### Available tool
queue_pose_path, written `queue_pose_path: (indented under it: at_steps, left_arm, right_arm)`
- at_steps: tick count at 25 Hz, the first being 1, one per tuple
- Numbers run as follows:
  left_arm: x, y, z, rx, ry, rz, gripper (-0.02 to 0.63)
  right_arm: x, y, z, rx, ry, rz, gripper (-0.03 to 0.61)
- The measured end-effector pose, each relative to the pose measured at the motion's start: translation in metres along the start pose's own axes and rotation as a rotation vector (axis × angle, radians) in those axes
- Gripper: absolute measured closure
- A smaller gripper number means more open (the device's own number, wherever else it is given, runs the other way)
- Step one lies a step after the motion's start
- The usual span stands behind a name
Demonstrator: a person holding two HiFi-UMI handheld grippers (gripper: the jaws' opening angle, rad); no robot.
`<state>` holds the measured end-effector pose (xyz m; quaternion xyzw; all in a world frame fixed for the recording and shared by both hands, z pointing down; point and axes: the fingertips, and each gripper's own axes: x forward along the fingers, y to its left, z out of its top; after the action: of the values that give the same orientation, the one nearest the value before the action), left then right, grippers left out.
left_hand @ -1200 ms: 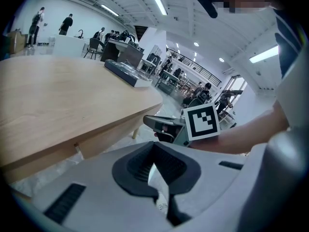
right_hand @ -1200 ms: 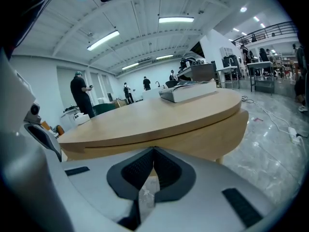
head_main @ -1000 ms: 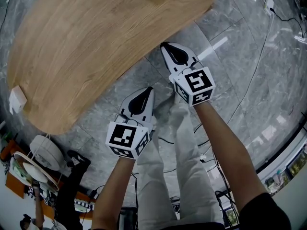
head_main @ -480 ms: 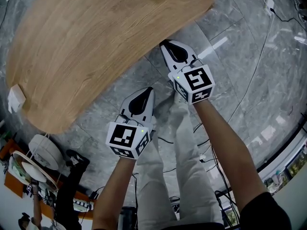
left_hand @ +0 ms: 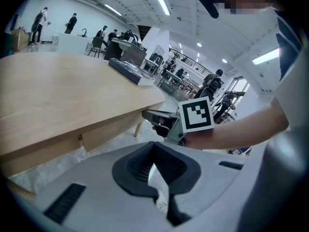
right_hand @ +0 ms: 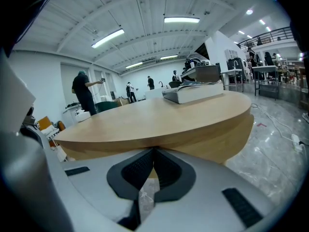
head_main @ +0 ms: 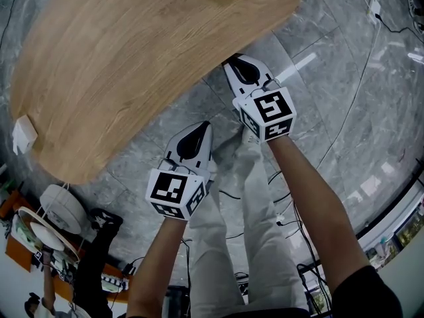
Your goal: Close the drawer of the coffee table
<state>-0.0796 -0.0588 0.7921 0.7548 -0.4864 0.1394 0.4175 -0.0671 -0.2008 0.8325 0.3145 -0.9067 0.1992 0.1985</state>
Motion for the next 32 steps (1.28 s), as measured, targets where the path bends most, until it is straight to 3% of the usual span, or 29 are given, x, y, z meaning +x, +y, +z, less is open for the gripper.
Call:
queue_pose_path:
  at_steps: [18,32]
  left_arm:
    - [-0.015,-0.030,0.050,0.024,-0.038,0.007,0.614]
    - [-0.056,-0.071,0.143,0.068,-0.139,0.040,0.614]
  right_arm:
    - [-0.065,-0.002,0.031,0.016,0.043,-0.019,0.560]
    - [-0.148,0.021,0.124,0.010,-0.004,-0.009,0.560]
